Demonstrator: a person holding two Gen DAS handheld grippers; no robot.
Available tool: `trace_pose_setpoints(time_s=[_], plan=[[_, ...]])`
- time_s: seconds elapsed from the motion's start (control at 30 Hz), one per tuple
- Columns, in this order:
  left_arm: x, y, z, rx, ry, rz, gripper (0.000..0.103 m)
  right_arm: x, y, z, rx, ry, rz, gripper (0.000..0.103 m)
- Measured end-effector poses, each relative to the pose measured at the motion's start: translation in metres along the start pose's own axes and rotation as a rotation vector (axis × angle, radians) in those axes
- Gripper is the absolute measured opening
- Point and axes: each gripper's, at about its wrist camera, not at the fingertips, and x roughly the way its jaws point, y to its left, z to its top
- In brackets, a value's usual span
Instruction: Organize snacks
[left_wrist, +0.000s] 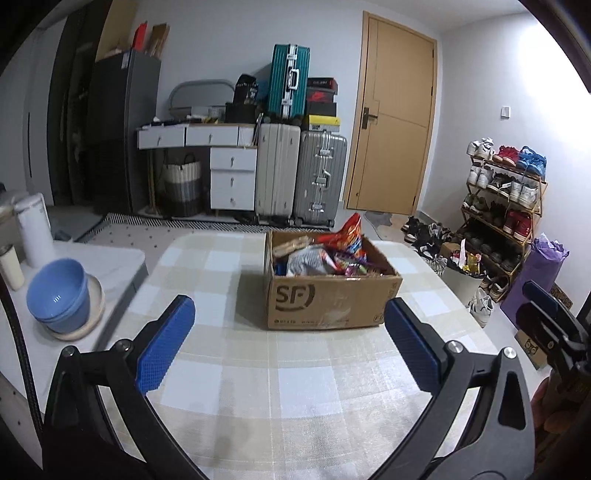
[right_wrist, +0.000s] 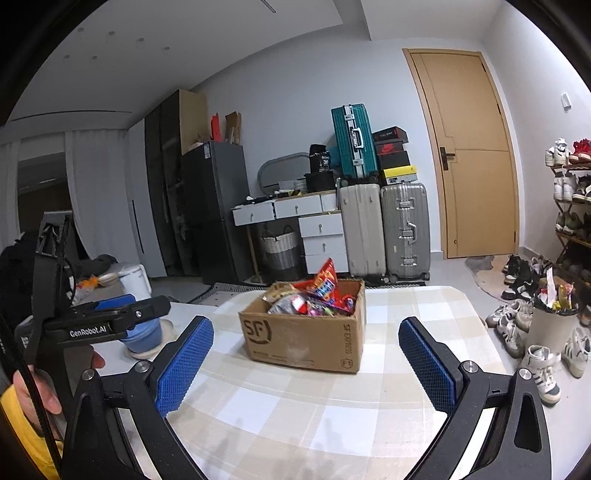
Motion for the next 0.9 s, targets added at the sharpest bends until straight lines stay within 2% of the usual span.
trace_pose_setpoints(time_s=[0.3, 0.4, 0.6, 0.9], plan=[[0.079, 0.009, -0.045, -0.025, -0.007, 0.037, 0.102, 0.045, -0.027, -0.039, 0.055, 0.052, -0.02, 0.102], [0.104, 0.012, -0.057, -0.048, 0.029, 0.048, 0.102, 0.052, -0.027, -0.05, 0.043, 0.059, -0.028, 0.102], [0.124, 0.013, -0.073, -0.053, 0.028, 0.063, 0.102, 0.056, -0.024, -0.059, 0.036, 0.081, -0.021, 0.102], [0.124, -0.002, -0.077, -0.013, -0.005, 0.068, 0.102, 0.047, -0.018, -0.051, 0.052, 0.064, -0.015, 0.102]])
